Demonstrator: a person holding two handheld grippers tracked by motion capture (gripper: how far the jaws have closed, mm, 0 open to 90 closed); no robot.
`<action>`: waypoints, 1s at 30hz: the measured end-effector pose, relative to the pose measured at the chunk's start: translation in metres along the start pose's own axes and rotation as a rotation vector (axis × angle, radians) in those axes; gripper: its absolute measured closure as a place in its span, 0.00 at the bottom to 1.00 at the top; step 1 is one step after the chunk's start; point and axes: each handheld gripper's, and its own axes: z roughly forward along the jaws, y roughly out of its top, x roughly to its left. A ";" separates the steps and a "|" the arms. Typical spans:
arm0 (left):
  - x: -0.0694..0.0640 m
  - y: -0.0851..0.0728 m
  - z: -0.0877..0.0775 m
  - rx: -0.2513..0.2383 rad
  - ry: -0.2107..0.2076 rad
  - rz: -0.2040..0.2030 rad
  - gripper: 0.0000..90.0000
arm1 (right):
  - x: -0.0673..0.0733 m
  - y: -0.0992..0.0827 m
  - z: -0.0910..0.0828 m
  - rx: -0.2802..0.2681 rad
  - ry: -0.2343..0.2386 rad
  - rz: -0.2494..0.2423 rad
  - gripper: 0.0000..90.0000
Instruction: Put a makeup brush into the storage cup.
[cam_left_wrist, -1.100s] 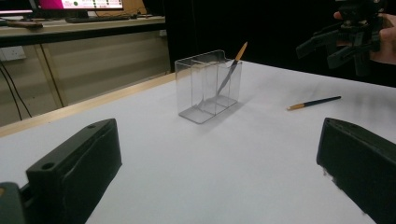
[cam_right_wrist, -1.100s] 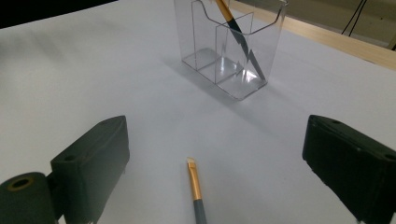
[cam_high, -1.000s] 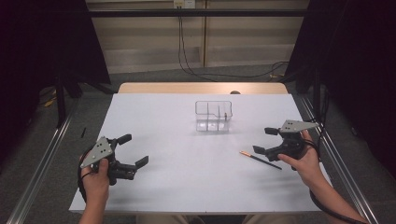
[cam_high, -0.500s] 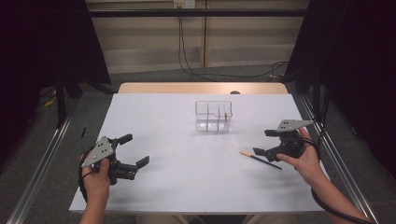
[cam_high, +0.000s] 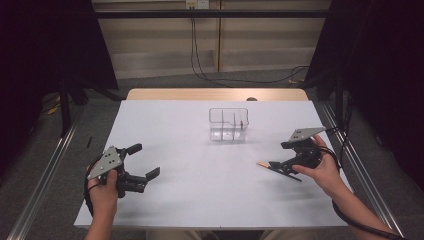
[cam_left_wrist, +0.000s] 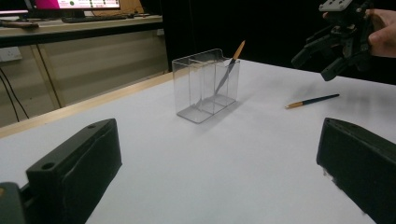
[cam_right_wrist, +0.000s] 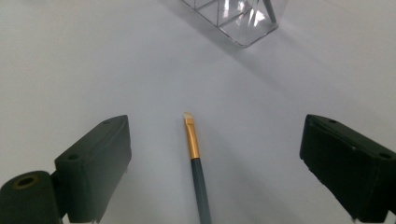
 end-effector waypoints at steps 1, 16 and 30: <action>0.000 0.000 0.000 0.000 0.000 0.001 0.00 | 0.000 0.001 0.001 0.012 0.002 0.000 0.10; 0.001 -0.001 0.000 0.001 -0.003 0.000 0.00 | -0.002 0.012 0.008 0.120 0.018 -0.027 0.11; 0.002 -0.001 0.000 0.002 -0.003 -0.006 0.00 | -0.002 0.019 0.018 0.267 0.034 -0.073 0.16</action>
